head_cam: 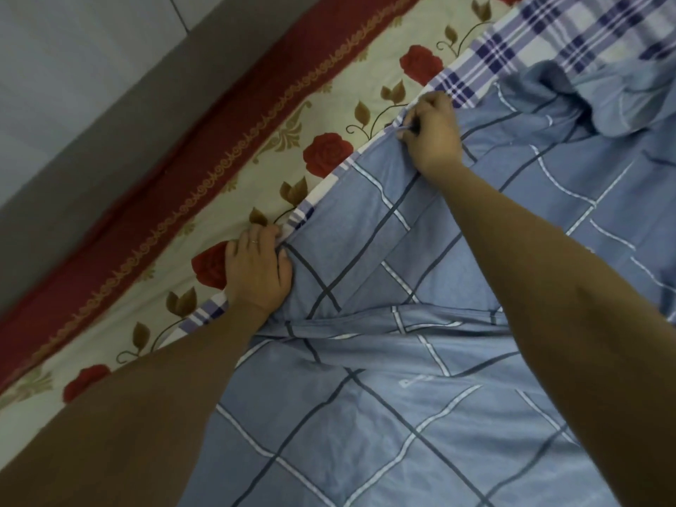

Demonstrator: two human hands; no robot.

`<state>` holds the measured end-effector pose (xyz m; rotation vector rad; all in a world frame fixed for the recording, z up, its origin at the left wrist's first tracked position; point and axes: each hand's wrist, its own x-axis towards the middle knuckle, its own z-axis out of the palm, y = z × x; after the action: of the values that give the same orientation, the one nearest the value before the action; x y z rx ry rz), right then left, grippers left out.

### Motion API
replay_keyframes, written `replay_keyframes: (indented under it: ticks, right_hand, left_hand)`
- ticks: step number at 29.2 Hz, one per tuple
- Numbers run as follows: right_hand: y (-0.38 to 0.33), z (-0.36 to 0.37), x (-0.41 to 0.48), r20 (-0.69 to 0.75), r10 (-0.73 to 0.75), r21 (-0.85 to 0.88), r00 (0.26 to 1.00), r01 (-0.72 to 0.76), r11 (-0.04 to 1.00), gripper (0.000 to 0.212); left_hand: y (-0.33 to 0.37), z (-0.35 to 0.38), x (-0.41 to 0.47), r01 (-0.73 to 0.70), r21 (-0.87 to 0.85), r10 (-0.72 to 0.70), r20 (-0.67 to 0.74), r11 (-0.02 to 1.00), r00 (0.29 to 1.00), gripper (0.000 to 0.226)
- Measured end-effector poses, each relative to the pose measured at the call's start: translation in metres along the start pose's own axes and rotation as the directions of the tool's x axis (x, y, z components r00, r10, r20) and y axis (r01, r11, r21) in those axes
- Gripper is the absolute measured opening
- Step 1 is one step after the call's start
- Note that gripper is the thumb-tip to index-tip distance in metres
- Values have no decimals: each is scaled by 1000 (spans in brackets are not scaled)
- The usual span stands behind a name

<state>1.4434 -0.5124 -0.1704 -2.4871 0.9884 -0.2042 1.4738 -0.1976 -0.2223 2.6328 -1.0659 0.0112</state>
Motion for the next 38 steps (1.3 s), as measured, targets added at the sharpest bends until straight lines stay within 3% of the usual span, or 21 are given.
replay_keyframes:
  ticks: [2,4,6,8,11,13,15,18,20,23,25,29,31,33,35,38]
  right_hand:
    - [-6,8,-8,-112,-140,-253,984,108,961,14]
    - [-18,8,-17,-86,-269,-305,959,231,924,21]
    - [-23,5,-25,87,-366,-149,926,375,915,22]
    - [-22,3,-31,325,-360,61,874,361,931,24]
    - [-27,0,-29,439,-325,87,838,320,943,19]
    - [-34,0,-27,380,-305,66,873,303,951,9]
    - [-36,12,-30,209,-290,28,934,290,956,3]
    - [-45,35,-53,-29,-216,55,976,217,975,22]
    - [-49,33,-88,-112,-248,98,962,259,961,26]
    - [-40,17,-164,-27,-484,4,875,484,875,11]
    - [-21,5,-209,80,-525,-70,847,530,845,15]
    - [42,-14,-249,180,-242,-165,953,272,948,33]
    - [60,-9,-262,264,-100,-185,959,152,971,60]
    - [61,5,-261,280,44,-237,959,25,971,85]
    - [48,11,-258,306,177,-358,936,-59,932,95]
    - [45,12,-256,248,181,-363,952,-82,928,99]
  left_hand:
    - [0,0,1,-8,-6,7,-24,1000,1000,29]
    - [-1,2,0,-14,-20,12,-60,1000,998,21]
    - [1,2,1,-27,-35,24,-82,999,996,18]
    - [1,2,2,-29,-34,26,-82,999,996,20]
    - [0,0,2,-15,5,15,-50,1000,999,25]
    - [0,-1,3,-11,24,12,-43,1000,999,27]
    - [1,-1,3,-15,18,16,-43,1000,999,26]
    - [0,1,2,-14,0,14,-54,1000,998,24]
    - [-1,2,0,-19,-10,19,-60,1000,998,23]
    - [0,2,1,-14,-44,10,-83,999,997,23]
    - [0,2,2,6,-99,-16,-97,995,995,26]
    - [-1,1,-1,36,-151,-48,-78,988,996,23]
    - [-2,-2,-1,13,-201,-19,-29,979,999,14]
    - [-5,-14,3,41,-377,-21,59,925,998,5]
    - [-9,-34,-14,74,-505,-16,119,860,993,7]
    - [-14,-49,-68,-89,-343,132,106,935,986,25]
